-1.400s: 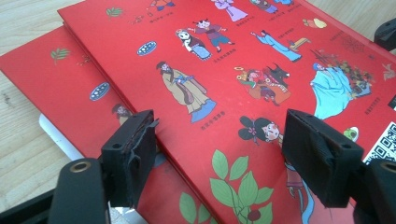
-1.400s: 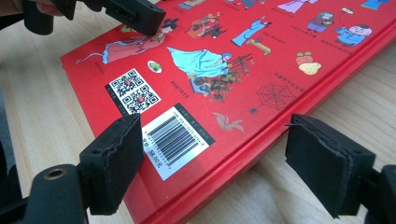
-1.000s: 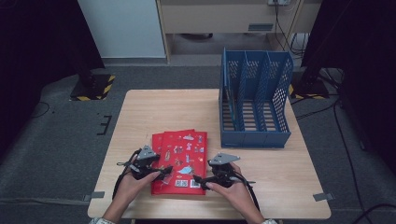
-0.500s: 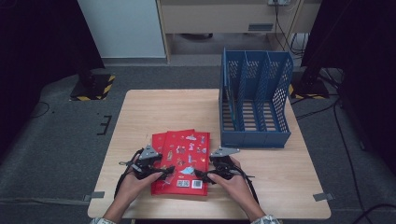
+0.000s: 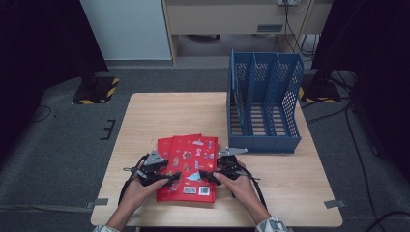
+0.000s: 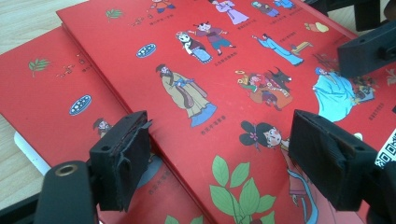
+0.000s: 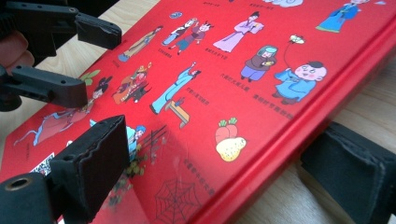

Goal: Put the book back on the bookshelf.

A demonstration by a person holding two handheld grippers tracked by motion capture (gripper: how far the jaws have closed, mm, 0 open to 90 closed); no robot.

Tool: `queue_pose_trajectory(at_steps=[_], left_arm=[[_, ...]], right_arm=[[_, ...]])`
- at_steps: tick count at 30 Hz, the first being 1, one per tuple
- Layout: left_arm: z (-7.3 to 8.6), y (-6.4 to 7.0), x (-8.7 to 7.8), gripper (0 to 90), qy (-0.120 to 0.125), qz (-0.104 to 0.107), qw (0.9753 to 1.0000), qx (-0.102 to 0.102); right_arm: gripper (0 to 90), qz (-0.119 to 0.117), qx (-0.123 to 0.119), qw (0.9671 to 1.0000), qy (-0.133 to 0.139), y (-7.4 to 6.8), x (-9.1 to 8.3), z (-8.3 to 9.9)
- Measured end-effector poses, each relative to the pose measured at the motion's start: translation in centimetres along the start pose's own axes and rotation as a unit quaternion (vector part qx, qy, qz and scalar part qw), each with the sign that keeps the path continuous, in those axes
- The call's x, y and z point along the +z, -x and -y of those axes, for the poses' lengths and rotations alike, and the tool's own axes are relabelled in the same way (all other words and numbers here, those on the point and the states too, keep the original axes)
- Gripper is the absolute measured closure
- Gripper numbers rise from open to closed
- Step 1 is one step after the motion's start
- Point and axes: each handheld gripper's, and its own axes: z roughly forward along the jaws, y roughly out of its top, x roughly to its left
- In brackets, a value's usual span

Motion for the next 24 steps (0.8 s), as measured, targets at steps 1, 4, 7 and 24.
queue_pose_trajectory(at_steps=[1,4,7,24], left_arm=[[0.0,0.0,0.0,20.0,0.000,0.000,1.0000,-0.001],[0.1,0.0,0.0,20.0,-0.001,0.000,1.0000,-0.007],[0.1,0.0,0.0,19.8,-0.001,0.000,0.9999,-0.013],[0.1,-0.1,-0.5,19.6,-0.009,0.014,0.9994,-0.032]], right_arm=[[8.6,-0.002,0.002,1.0000,0.000,0.0,0.1,0.0],[9.0,-0.002,0.004,1.0000,-0.004,0.0,0.0,-0.1],[10.0,0.004,0.001,1.0000,-0.007,-0.2,0.0,-0.3],[16.6,0.013,-0.010,0.9999,-0.005,-1.0,-0.9,-1.2]])
